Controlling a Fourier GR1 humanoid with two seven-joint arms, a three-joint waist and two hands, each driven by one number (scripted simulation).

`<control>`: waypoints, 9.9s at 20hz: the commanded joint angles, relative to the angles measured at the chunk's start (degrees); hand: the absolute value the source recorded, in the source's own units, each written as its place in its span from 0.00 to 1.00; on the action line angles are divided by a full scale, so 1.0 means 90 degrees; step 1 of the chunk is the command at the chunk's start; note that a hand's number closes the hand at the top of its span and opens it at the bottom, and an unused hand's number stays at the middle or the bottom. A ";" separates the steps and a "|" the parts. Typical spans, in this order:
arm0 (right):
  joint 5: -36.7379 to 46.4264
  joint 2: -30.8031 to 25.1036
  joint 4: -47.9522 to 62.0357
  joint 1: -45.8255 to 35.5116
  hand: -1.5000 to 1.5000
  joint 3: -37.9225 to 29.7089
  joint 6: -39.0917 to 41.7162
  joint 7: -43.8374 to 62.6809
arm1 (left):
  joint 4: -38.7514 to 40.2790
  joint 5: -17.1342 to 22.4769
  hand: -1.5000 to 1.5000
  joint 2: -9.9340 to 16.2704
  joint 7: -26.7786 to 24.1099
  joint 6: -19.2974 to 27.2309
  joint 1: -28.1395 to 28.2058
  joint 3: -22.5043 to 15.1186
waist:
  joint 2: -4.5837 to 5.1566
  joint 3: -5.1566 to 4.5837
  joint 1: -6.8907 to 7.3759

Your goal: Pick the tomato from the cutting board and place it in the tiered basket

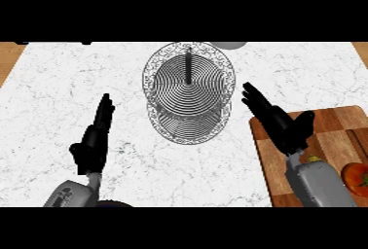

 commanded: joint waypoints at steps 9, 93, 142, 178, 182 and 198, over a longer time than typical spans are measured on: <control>0.1703 -0.0594 -0.0368 0.0991 0.00 -0.2858 -0.4069 -0.1126 | -0.0023 0.0591 0.50 0.0815 0.0687 -0.0614 0.0507 0.0562 | -0.0403 0.0038 -0.0896; 0.7503 -0.1266 -0.3227 0.3414 1.00 -0.1621 -0.1205 0.0778 | -0.1227 0.0032 0.50 0.0387 0.1934 -0.2597 0.0860 0.1786 | -0.0303 0.0026 -0.0090; 0.7328 0.1547 -0.0896 -0.3477 1.00 0.0728 -0.0305 0.5233 | -0.1357 -0.0213 0.50 0.0062 0.2266 -0.3237 0.0857 0.2305 | -0.0270 0.0022 0.0040; 0.5116 0.1415 0.0502 -0.4062 0.00 -0.0500 -0.5580 0.3492 | -0.1352 -0.0367 0.50 -0.0031 0.2529 -0.3355 0.0560 0.2610 | -0.0277 0.0031 0.0005; 0.5069 0.0833 -0.0498 -0.3729 0.00 -0.0979 -0.5326 0.3841 | -0.1178 -0.0568 0.50 -0.0207 0.2390 -0.3192 0.0474 0.2509 | -0.0300 0.0028 -0.0110; 0.3070 -0.1468 -0.3910 -0.0954 0.00 -0.3456 -0.3424 0.4251 | -0.1565 -0.0410 0.50 -0.0142 0.2634 -0.3412 0.0666 0.2661 | -0.0299 0.0029 -0.0082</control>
